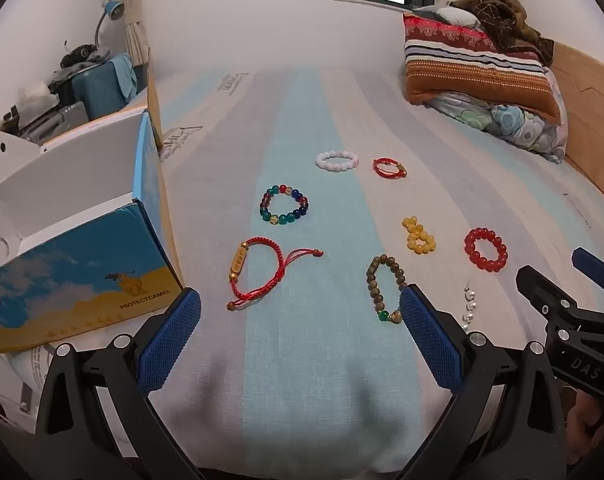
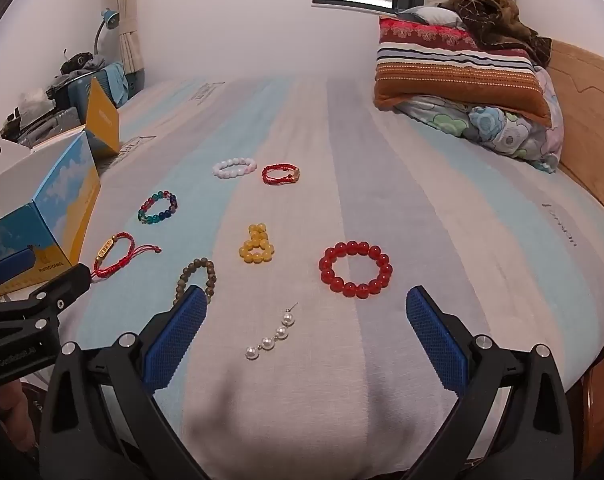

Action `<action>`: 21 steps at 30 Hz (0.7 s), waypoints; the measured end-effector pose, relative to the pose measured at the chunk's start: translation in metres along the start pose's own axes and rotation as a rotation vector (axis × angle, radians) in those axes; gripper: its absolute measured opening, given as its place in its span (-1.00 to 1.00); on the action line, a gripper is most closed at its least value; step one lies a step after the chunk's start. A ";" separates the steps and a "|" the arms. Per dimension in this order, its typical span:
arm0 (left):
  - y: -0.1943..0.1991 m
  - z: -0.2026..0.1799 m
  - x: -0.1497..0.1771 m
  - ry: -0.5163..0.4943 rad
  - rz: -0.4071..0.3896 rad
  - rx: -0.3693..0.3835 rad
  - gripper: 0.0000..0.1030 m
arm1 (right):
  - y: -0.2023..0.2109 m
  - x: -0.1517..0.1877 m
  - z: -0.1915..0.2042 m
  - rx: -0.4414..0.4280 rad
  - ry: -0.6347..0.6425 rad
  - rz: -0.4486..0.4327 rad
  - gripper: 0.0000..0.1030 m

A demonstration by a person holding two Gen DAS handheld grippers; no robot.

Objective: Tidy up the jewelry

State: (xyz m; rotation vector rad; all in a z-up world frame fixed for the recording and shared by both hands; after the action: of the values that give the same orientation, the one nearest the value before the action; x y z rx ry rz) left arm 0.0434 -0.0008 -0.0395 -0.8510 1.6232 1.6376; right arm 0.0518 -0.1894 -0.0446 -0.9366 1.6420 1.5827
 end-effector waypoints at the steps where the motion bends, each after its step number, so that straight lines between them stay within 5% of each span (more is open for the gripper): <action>1: -0.001 0.001 0.001 0.019 0.016 0.014 0.89 | 0.000 0.000 0.000 0.001 0.004 -0.004 0.87; 21: 0.002 0.000 -0.006 0.006 -0.002 0.014 0.89 | 0.002 -0.004 -0.001 -0.001 0.008 -0.025 0.87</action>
State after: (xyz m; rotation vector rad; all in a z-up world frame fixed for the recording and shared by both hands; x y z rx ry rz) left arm 0.0451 -0.0011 -0.0339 -0.8502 1.6356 1.6217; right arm 0.0520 -0.1900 -0.0406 -0.9616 1.6295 1.5648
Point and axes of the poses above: each gripper's, at about its wrist camera, not at the fingertips, and y roughly against the way its jaws point, z to its left, x to its underside, the point moved 6 cm from there along -y, roughly the way its jaws point, and after that the axes turned 8 degrees about -z, right-handed, at the moved point
